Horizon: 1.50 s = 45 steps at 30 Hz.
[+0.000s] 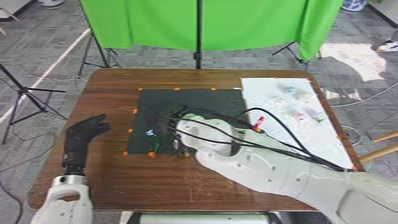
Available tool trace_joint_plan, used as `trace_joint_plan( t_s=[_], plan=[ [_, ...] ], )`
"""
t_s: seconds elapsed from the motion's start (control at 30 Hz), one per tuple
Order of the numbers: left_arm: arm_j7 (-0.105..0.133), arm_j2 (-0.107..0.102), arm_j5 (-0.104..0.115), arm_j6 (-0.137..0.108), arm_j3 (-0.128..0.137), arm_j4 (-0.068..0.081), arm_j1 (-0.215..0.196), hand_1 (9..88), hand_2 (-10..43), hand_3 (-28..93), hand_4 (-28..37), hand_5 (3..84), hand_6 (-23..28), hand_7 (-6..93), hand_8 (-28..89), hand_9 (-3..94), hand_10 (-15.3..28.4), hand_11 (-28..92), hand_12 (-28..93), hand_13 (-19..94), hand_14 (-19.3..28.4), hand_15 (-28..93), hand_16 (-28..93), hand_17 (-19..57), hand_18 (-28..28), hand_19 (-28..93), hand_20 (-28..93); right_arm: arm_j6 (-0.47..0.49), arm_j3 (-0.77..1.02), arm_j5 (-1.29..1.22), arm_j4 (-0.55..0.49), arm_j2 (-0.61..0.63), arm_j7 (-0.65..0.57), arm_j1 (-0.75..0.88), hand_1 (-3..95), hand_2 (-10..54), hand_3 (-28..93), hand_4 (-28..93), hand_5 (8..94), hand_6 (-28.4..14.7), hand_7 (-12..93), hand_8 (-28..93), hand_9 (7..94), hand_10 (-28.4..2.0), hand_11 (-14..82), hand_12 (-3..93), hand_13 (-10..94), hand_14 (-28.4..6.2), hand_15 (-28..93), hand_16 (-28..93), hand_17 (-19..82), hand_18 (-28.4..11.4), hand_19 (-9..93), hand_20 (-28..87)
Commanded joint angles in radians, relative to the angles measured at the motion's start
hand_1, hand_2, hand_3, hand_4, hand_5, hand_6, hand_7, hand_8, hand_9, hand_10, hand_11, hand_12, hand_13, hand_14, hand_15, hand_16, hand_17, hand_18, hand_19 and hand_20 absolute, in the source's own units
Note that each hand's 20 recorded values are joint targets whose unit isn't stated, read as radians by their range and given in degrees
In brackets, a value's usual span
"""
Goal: Arrange flowers
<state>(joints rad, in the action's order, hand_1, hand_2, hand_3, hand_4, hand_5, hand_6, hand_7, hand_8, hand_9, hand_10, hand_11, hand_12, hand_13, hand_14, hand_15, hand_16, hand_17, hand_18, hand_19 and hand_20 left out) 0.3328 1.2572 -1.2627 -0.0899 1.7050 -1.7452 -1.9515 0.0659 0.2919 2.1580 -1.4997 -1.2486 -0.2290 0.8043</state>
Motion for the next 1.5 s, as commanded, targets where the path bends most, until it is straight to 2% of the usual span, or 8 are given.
trace_joint_plan(
  t_s=[0.03, 0.17, 0.47, 0.67, 0.87, 0.93, 1.27, 1.5],
  plan=[
    [0.006, -0.006, -0.003, 0.009, -0.035, 0.003, 0.047, 33.4, 12.9, 62, -18.0, 54.7, 7.1, 13.8, -6, 55.5, 16.1, 25, 13, 46, 20.6, 28, -4, 14.3, 18.5, 34, 22, -0.020, -0.003, 0.059, 0.045, -0.068, 0.006, 0.037, 66.8, -9.5, 53, -15, 80.0, 0.9, 23, 5, 93.7, -7.9, 7.4, 36.5, 94, 1.3, 68, 29, 68, -13.2, 93, 66],
    [0.012, -0.005, -0.012, 0.008, -0.038, -0.005, 0.041, 33.3, 12.8, 62, -18.0, 54.6, 7.1, 13.7, -6, 55.5, 16.1, 25, 13, 46, 20.7, 28, -4, 14.2, 18.5, 34, 22, 0.000, 0.003, 0.097, 0.064, -0.077, 0.022, 0.051, 66.7, -9.5, 53, -15, 80.0, 1.0, 24, 5, 93.7, -7.9, 7.6, 36.5, 94, 1.3, 68, 29, 68, -13.2, 93, 66],
    [0.010, 0.004, -0.017, 0.025, -0.046, 0.000, 0.044, 33.0, 12.3, 62, -17.9, 54.5, 7.1, 13.6, -6, 55.4, 16.1, 25, 13, 46, 20.7, 28, -4, 14.1, 18.5, 34, 22, -0.054, 0.004, 0.113, 0.074, -0.072, -0.015, 0.057, 65.8, -9.5, 54, -15, 79.3, 1.5, 24, 5, 93.7, -7.6, 7.3, 36.4, 94, 1.2, 69, 29, 69, -13.1, 93, 66],
    [0.000, 0.007, -0.027, 0.044, -0.040, -0.002, 0.034, 30.6, 5.4, 62, -16.8, 54.0, 7.4, 13.0, -6, 55.0, 16.2, 25, 13, 46, 20.8, 28, -3, 13.8, 18.4, 33, 22, -0.008, -0.001, 0.090, 0.033, -0.050, -0.023, 0.036, 58.0, -9.5, 56, -13, 73.5, 2.0, 25, 6, 91.6, -8.0, 5.3, 38.1, 94, 1.2, 68, 29, 68, -13.2, 93, 66],
    [-0.015, 0.011, -0.031, 0.053, -0.032, -0.014, 0.015, 29.8, 3.3, 62, -16.3, 53.8, 7.3, 12.9, -6, 54.6, 16.2, 25, 13, 46, 20.9, 28, -3, 13.5, 18.4, 32, 22, 0.025, 0.001, 0.081, -0.009, -0.038, -0.029, 0.014, 46.6, -9.5, 63, -14, 67.2, 2.6, 22, 3, 84.7, -10.2, 13.9, 30.0, 94, 0.6, 66, 30, 67, -13.8, 93, 66],
    [-0.017, 0.013, -0.033, 0.056, -0.029, -0.017, 0.009, 29.8, 3.2, 62, -16.4, 53.8, 7.3, 12.9, -6, 54.6, 16.2, 25, 13, 46, 20.9, 28, -3, 13.5, 18.4, 32, 22, 0.035, 0.003, 0.069, -0.021, -0.039, -0.041, 0.007, 41.4, -9.5, 67, -15, 65.2, 2.9, 22, -9, 81.6, -11.8, 18.2, 22.9, 94, 0.4, 65, 30, 67, -14.1, 93, 66],
    [-0.025, 0.024, -0.037, 0.061, -0.011, -0.035, -0.019, 29.6, 2.3, 62, -16.5, 53.4, 7.2, 12.7, -6, 54.3, 16.2, 25, 13, 45, 21.0, 28, -3, 13.3, 18.3, 31, 22, 0.037, 0.052, 0.044, -0.102, 0.002, -0.030, -0.052, 38.0, -9.5, 66, -14, 62.4, 2.3, 20, -10, 79.4, -12.2, 17.7, 21.7, 94, -0.2, 64, 31, 66, -14.7, 93, 66],
    [-0.040, 0.037, -0.037, 0.058, 0.017, -0.054, -0.065, 29.5, 2.0, 62, -16.3, 53.3, 7.1, 12.8, -6, 54.3, 16.3, 24, 13, 45, 21.0, 28, -3, 13.2, 18.3, 31, 22, 0.013, 0.202, -0.043, -0.270, 0.175, -0.082, -0.099, 36.7, -9.5, 65, -14, 62.7, 2.1, 20, -9, 78.8, -12.6, 16.7, 21.4, 94, -0.5, 62, 31, 65, -15.0, 93, 65]
  ],
)
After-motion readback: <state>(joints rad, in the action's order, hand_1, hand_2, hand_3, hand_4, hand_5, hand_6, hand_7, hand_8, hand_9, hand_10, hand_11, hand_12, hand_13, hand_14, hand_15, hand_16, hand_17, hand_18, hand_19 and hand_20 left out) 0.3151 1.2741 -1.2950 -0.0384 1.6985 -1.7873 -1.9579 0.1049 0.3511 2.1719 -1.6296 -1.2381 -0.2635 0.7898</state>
